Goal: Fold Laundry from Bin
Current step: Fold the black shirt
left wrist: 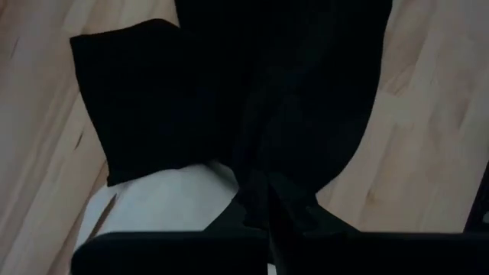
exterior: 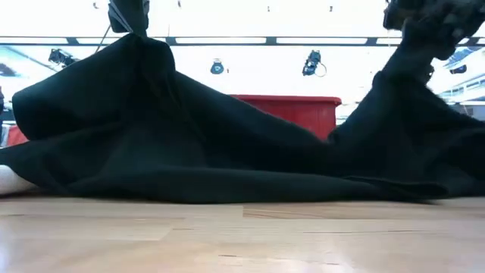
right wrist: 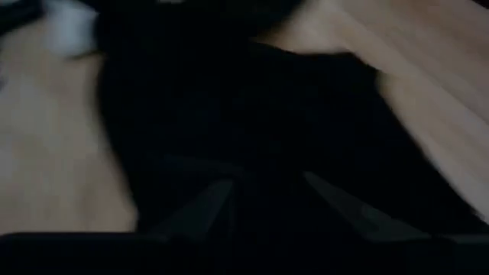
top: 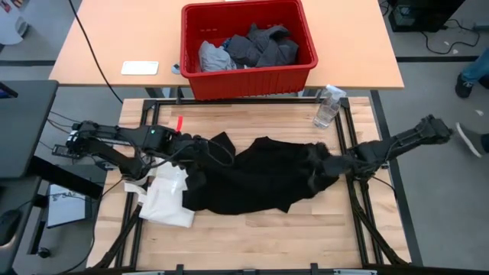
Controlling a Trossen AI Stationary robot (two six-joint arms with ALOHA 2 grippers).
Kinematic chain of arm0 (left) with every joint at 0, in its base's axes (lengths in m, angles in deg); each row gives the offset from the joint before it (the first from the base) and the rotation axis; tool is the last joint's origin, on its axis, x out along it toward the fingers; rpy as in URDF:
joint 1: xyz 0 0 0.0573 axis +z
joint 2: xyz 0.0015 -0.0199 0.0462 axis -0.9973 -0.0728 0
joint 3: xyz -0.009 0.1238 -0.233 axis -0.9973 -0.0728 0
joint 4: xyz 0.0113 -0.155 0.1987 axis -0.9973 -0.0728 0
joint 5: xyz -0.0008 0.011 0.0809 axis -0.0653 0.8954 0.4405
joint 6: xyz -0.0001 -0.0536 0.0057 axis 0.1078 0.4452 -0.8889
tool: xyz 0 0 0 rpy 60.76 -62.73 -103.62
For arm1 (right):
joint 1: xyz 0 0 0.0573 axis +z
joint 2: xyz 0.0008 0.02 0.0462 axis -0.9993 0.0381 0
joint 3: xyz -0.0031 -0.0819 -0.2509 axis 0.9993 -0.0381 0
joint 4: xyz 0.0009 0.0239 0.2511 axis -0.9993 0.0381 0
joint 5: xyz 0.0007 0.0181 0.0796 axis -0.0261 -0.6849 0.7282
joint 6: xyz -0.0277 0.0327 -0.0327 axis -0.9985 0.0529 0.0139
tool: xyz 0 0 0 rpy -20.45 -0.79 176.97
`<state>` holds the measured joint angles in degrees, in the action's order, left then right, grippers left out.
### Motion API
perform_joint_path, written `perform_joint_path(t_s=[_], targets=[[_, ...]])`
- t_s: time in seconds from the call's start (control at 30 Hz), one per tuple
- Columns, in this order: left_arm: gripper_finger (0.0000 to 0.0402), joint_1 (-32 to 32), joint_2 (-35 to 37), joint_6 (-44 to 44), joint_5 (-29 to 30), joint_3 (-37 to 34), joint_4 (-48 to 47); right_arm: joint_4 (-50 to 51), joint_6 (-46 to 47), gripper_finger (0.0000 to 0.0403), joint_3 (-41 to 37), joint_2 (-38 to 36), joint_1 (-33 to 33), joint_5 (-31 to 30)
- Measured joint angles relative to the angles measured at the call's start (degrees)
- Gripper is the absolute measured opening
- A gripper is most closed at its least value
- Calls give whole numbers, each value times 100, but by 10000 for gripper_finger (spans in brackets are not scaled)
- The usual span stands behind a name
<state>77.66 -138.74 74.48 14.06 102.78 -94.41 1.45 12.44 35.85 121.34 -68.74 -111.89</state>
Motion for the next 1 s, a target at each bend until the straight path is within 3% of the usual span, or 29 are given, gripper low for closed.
perform_joint_path(t_s=[0.1,0.2,0.3,0.37,0.53,0.7,0.8,1.0], targets=[[0,-11,0,-34,-35,0,-1,246,266,152,2,431,464,-674],[0,5,0,-51,-31,0,-7,1491,2217,152,11,740,444,-1602],[0,35,0,-45,-31,0,-8,2979,4358,152,80,885,200,-1579],[0,35,0,-49,-30,0,-8,3273,4767,154,84,865,142,-1448],[0,35,0,-71,-105,0,-22,2257,3526,156,96,714,331,-745],[0,35,0,-83,-116,0,-68,-1129,938,155,-65,828,709,706],[0,35,0,-132,-116,1,-65,-1933,137,153,-104,1413,1097,516],[3,-41,0,-334,229,2,-109,-2600,95,154,-114,2770,1637,346]])
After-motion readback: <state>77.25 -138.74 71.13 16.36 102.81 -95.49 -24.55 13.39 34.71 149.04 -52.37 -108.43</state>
